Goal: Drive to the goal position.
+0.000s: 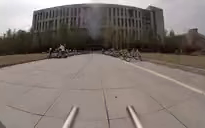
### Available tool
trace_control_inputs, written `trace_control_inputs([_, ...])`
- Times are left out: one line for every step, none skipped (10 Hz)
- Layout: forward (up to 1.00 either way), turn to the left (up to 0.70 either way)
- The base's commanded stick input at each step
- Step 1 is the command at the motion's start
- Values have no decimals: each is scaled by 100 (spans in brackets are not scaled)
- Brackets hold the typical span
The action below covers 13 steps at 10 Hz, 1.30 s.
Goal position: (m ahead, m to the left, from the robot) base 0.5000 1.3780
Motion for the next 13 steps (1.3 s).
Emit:
trace_control_inputs([70,0])
trace_control_inputs([70,0])
trace_control_inputs([70,0])
trace_control_inputs([70,0])
trace_control_inputs([70,0])
trace_control_inputs([70,0])
trace_control_inputs([70,0])
trace_control_inputs([70,0])
trace_control_inputs([70,0])
trace_control_inputs([70,0])
trace_control_inputs([70,0])
trace_control_inputs([70,0])
trace_control_inputs([70,0])
